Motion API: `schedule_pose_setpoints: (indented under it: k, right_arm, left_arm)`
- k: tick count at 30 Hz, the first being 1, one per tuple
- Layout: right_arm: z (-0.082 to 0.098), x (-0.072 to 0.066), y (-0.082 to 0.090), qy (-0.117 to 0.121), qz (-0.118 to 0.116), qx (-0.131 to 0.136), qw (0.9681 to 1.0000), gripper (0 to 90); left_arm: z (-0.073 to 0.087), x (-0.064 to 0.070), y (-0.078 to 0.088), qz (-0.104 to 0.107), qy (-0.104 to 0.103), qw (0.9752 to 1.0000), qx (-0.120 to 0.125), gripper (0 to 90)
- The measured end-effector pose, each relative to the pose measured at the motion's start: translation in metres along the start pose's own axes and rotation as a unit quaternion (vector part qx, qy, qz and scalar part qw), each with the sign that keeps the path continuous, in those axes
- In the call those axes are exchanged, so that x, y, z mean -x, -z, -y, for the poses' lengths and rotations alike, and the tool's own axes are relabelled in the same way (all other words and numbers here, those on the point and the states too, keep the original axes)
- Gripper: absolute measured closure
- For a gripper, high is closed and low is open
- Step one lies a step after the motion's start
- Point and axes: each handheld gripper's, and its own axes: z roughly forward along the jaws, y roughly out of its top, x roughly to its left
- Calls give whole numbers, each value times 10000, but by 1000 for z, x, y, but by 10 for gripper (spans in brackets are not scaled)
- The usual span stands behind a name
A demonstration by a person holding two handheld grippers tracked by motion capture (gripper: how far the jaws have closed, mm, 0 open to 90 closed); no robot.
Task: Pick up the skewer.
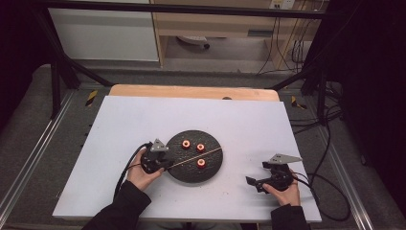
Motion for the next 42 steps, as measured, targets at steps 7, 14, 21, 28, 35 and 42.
schedule_pose_setpoints:
  k: [7, 14, 21, 28, 35, 42]
  right_arm:
    - [0, 0, 0, 2, 1, -2, 10000, 9]
    - [0, 0, 0, 3, 1, 6, 10000, 9]
    - [0, 0, 0, 6, 1, 2, 10000, 9]
    - [0, 0, 0, -7, -10, -17, 10000, 9]
    - [0, 0, 0, -20, -26, -29, 10000, 8]
    - [0, 0, -1, 2, -18, -41, 10000, 8]
  left_arm:
    - [1, 7, 1, 96, -136, 9999, -24, 897]
    - [-3, 15, 2, 147, -314, 9994, -75, 893]
    - [-18, 15, 2, 197, -422, 9986, -242, 770]
    - [-30, 18, -6, 263, -587, 9963, -567, 687]
    - [-35, 24, -14, 315, -782, 9928, -845, 719]
    - [-35, 28, -18, 266, -997, 9886, -1097, 767]
